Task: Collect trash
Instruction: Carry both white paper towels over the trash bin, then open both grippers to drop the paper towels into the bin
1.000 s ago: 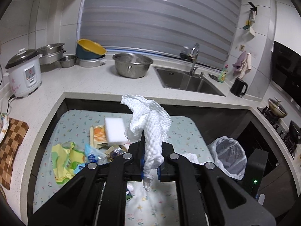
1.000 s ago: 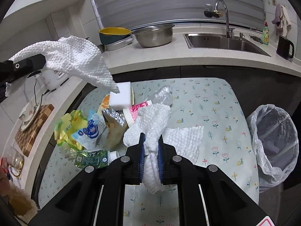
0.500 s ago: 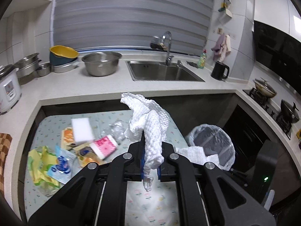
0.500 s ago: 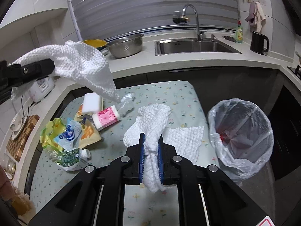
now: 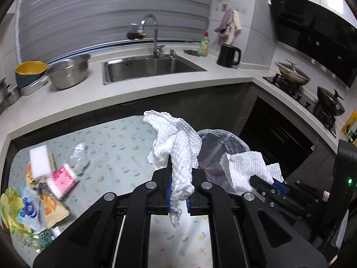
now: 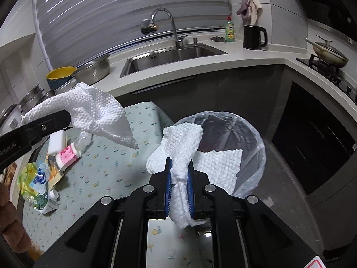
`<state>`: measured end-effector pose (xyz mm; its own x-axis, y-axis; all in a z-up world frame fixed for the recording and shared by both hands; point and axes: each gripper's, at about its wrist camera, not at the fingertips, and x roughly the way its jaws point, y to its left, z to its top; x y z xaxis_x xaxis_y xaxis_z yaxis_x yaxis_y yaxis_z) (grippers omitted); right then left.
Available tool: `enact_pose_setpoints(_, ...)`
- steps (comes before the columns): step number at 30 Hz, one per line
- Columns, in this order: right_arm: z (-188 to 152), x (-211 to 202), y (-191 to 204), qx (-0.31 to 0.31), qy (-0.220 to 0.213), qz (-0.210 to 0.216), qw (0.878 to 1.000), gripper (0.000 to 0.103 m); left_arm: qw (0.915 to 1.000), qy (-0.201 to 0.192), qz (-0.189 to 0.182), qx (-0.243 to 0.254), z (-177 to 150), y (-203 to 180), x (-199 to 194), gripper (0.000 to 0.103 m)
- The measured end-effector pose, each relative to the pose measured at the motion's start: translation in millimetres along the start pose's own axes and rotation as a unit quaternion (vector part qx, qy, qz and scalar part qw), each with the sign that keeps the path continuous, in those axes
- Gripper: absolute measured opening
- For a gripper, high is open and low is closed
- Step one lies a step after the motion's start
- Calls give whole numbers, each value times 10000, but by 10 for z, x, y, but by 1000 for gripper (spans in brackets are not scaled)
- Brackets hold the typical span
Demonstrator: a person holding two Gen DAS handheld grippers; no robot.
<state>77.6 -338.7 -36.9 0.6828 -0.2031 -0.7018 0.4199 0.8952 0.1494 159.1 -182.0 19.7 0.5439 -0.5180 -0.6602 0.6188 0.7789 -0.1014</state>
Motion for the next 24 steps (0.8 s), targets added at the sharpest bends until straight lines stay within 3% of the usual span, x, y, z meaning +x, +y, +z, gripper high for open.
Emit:
enact_pose_setpoints(16, 94, 378, -752, 531, 121, -516, 9972, 11, 9961, 341, -544, 605, 91, -822, 933, 8)
enact_pose_setpoints(24, 126, 521, -828, 589, 201, -552, 9965, 11, 9950, 456, -595, 653, 99, -869, 1213, 12)
